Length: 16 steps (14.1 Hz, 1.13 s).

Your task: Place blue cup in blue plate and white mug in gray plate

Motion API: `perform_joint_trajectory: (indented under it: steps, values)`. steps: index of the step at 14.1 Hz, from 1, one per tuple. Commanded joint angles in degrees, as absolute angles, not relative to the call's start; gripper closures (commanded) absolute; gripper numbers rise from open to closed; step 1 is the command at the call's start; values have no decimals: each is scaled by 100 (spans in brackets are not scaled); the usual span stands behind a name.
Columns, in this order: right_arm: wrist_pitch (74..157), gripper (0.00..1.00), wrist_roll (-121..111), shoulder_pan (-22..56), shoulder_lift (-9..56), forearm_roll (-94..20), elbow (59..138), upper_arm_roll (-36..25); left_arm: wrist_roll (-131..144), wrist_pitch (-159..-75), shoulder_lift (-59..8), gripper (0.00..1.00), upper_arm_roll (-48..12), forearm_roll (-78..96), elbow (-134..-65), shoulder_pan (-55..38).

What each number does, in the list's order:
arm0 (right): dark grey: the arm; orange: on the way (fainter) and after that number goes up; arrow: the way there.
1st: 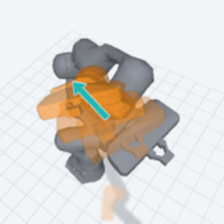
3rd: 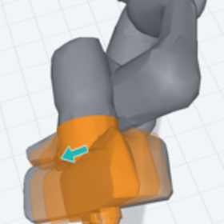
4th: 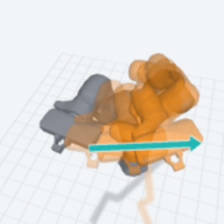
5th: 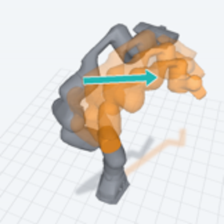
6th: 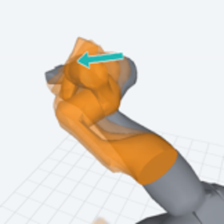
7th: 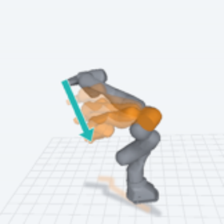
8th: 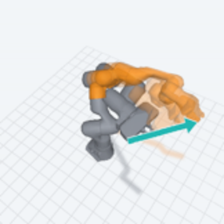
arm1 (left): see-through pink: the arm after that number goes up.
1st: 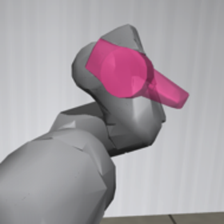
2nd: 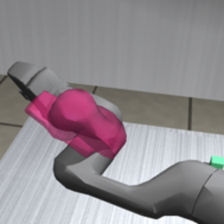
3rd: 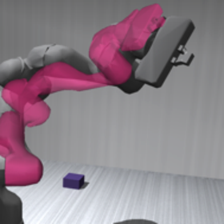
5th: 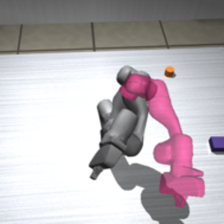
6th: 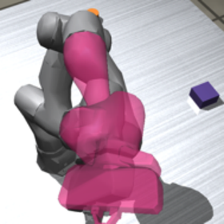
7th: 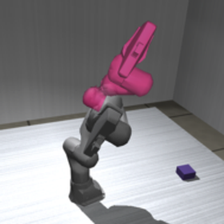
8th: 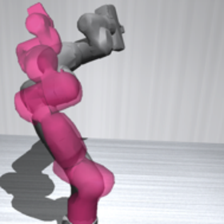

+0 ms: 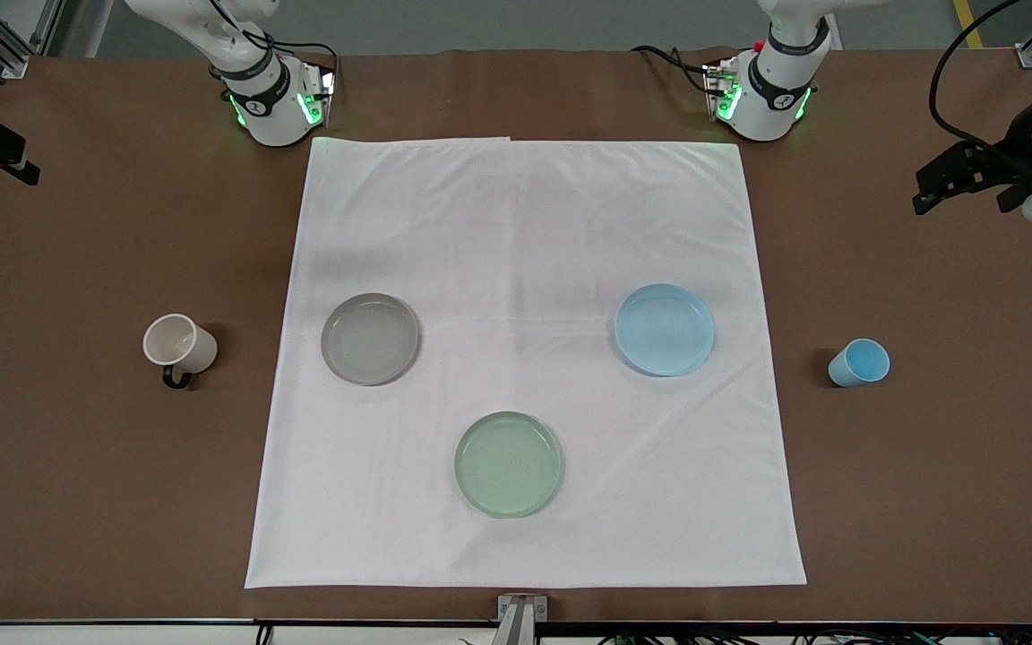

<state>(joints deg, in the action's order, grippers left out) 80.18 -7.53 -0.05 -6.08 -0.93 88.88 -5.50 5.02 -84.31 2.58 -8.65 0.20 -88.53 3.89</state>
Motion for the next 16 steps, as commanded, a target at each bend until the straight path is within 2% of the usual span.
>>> perform_joint_trajectory:
  steps: [1, 6, 8, 11, 13, 16]
  values:
    - [8051, 0, -957, -26, -650, -132, 8939, -562, 493, -8350, 352, 0, -896, -53, -8868, 413]
    - [8042, 0, -879, -44, -589, -123, 8886, -562, 431, -8376, 10, 0, -835, -551, -8614, 431]
    - [8094, 0, -896, -79, -344, -79, 8886, -562, 431, -8472, -79, 0, -826, -571, -8875, 570]
    - [8734, 0, -940, -219, 385, -53, 8886, -589, 431, -9444, -132, 0, -835, -563, -9718, 1000]
    - [9367, 0, -975, -377, 1113, -53, 8886, -606, 422, -10314, -228, 0, -835, -554, -10368, 1273]
    - [10157, 0, -870, -606, 1545, -149, 9157, -615, 413, -11229, -789, 0, -844, -554, -10731, 1554]
